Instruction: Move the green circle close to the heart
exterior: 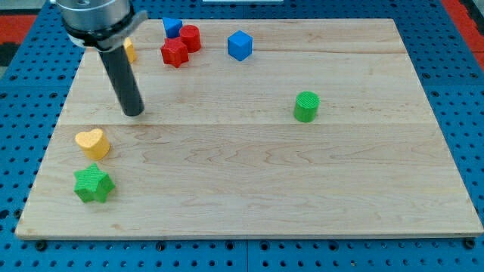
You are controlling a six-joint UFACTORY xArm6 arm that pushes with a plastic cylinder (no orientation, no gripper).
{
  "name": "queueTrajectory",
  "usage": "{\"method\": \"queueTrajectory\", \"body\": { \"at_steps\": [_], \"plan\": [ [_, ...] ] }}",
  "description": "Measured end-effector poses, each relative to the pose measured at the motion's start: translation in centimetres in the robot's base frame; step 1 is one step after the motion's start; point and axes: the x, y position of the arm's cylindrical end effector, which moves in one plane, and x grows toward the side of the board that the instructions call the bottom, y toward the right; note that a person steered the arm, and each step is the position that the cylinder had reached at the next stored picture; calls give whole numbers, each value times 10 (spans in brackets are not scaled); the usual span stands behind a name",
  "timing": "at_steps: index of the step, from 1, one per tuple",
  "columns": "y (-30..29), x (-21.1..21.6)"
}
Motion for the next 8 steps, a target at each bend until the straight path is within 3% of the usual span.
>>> {"method": "queueTrajectory", "body": {
  "at_steps": [1, 2, 3, 4, 5, 6, 7, 8],
  "plan": [
    [-26, 42],
    [17, 49],
    [33, 87],
    [111, 80],
    [244, 81],
    [324, 37],
    [305, -13],
    [161, -16]
  ]
}}
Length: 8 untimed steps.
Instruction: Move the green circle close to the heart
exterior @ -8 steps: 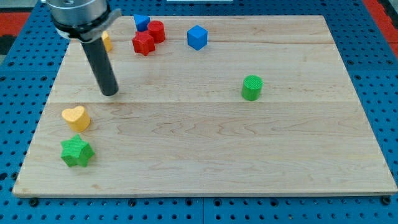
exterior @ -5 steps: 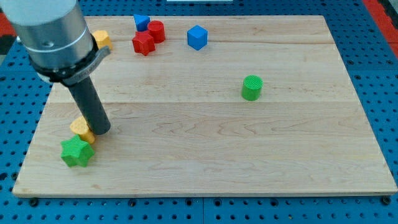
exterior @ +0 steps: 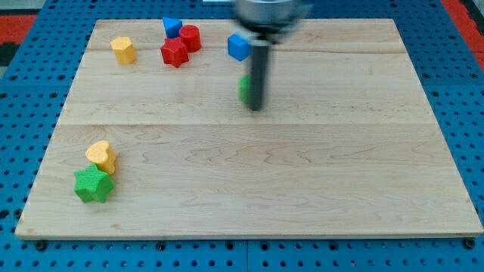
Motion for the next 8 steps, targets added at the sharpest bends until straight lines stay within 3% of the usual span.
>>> {"method": "queueTrajectory", "body": {
  "at_steps": [1, 2, 3, 4, 5, 8],
  "plan": [
    [33, 4],
    [65, -24],
    [15, -44],
    [-91, -7],
    [-118, -19],
    [-208, 37]
  ]
}}
